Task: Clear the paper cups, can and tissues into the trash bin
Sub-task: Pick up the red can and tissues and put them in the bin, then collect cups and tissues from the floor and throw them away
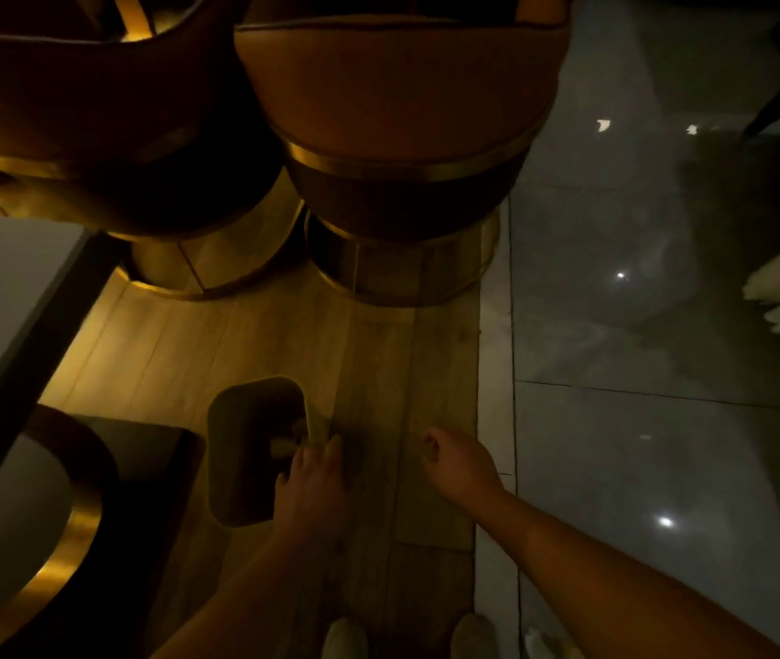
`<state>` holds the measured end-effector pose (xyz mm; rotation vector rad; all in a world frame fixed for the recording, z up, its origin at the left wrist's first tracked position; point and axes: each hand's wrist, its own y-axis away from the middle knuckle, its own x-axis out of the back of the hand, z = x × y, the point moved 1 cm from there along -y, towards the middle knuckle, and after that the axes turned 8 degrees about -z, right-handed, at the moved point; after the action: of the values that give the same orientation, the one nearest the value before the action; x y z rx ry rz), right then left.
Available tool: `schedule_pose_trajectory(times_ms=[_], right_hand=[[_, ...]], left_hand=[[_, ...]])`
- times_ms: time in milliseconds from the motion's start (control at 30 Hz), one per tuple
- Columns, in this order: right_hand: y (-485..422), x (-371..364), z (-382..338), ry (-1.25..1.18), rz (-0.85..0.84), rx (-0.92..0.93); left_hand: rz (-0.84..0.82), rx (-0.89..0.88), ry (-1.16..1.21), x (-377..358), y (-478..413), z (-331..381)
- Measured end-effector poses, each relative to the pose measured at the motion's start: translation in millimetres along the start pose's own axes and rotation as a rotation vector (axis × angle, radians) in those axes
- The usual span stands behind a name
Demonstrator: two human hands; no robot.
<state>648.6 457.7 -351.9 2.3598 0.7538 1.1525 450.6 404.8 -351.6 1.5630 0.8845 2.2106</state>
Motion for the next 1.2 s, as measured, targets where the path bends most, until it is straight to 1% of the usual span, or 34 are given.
schedule_pose_trajectory(times_ms=[100, 200, 367, 500, 633, 767, 867, 1067, 1200], right_hand=[[9.4, 2.8, 17.6, 0.001, 0.046, -0.052], [17.1, 1.8, 31.5, 0.002, 0.084, -0.102], [29.5, -11.1, 53.7, -0.047, 0.179, -0.137], [44.2, -27.0, 93.1, -0.087, 0.203, -0.209], [51.5, -41.2, 154.0, -0.149, 0.250, -0.304], [45.1, -56.7, 231.7, -0.154, 0.325, -0.304], [38.8, -72.0, 288.2, -0.118, 0.355, -0.319], [21.6, -108.4, 377.2, -0.007, 0.288, -0.326], [14.7, -129.0, 429.2, 0.046, 0.254, -0.309]], left_hand=[[-0.047, -0.053, -0.042, -6.0, -10.2, 13.9], [-0.077, -0.142, -0.096, -12.0, -18.5, 25.8], [-0.159, -0.249, -0.218, -26.5, -22.3, 41.5], [-0.199, -0.297, -0.208, -58.9, -25.0, 58.6], [-0.229, -0.334, -0.216, -105.9, -34.9, 81.2], [-0.223, -0.378, -0.264, -168.6, -61.7, 107.8], [-0.240, -0.413, -0.245, -219.0, -82.0, 122.8], [-0.265, -0.481, -0.198, -314.5, -130.1, 137.4], [-0.205, -0.645, -0.284, -368.8, -168.2, 159.0]])
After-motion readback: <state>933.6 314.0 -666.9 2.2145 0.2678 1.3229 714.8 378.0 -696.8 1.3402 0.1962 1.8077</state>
